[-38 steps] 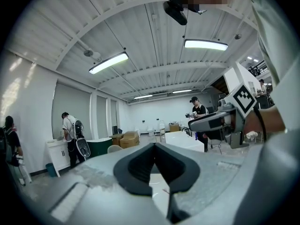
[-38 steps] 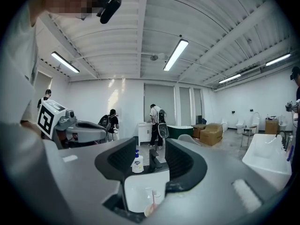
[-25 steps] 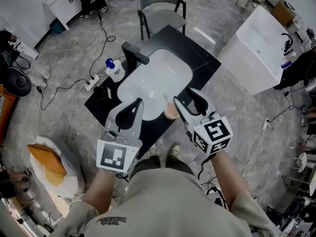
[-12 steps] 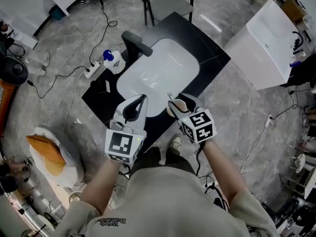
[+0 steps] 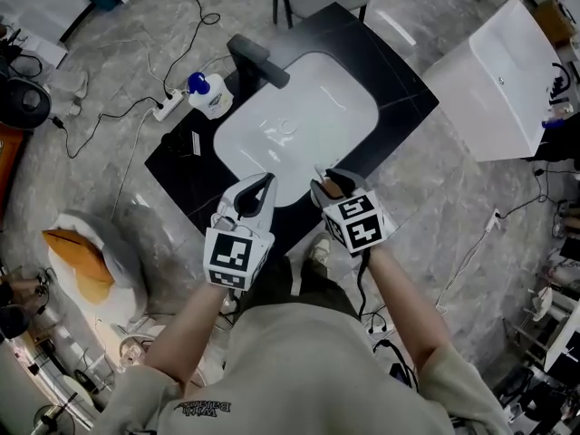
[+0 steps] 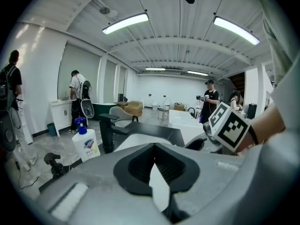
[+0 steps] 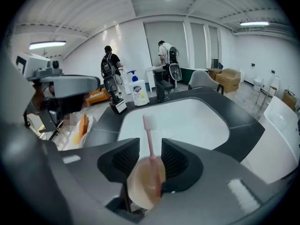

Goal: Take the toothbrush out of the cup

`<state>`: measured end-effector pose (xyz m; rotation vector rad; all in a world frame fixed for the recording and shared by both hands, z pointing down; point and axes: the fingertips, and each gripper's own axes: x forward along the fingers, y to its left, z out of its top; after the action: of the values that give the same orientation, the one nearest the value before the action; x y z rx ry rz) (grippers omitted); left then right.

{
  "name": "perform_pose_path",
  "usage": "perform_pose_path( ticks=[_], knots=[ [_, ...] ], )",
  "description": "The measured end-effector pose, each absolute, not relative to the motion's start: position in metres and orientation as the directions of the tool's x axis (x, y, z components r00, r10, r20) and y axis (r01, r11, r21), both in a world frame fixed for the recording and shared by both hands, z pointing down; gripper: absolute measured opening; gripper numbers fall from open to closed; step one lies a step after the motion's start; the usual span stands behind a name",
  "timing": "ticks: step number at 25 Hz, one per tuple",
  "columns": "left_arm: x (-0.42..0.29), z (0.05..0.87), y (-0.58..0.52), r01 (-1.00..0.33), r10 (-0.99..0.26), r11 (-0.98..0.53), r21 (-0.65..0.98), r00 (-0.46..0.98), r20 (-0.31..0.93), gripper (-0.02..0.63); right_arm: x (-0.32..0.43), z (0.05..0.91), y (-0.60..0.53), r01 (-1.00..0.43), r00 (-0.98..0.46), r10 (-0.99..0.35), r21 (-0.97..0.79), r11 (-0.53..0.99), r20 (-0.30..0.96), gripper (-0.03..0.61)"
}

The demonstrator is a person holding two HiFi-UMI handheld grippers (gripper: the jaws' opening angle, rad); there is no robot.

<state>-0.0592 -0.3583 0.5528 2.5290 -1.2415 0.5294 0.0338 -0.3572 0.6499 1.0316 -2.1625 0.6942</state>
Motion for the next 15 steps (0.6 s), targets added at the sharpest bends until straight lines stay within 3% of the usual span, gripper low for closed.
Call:
perform_pose_path(
  ticks=[6, 15],
  knots=[
    [-0.071, 0.565, -0.355, -0.812, -0.698, -0.575, 0.096, 0.549, 0.461, 0.002, 0.035, 0.661, -0.358, -0.824, -0.462, -0.466, -0.17, 0.541, 0.755, 0.043],
    [-0.088, 0.544, -0.359, -0.832, -0.736, -0.55, 0.067, 0.521, 0.431, 0.003, 0.036, 0.61, -0.366, -0.823, -0.487, -0.536, -0.156, 0.546, 0.69, 0.021]
  ],
)
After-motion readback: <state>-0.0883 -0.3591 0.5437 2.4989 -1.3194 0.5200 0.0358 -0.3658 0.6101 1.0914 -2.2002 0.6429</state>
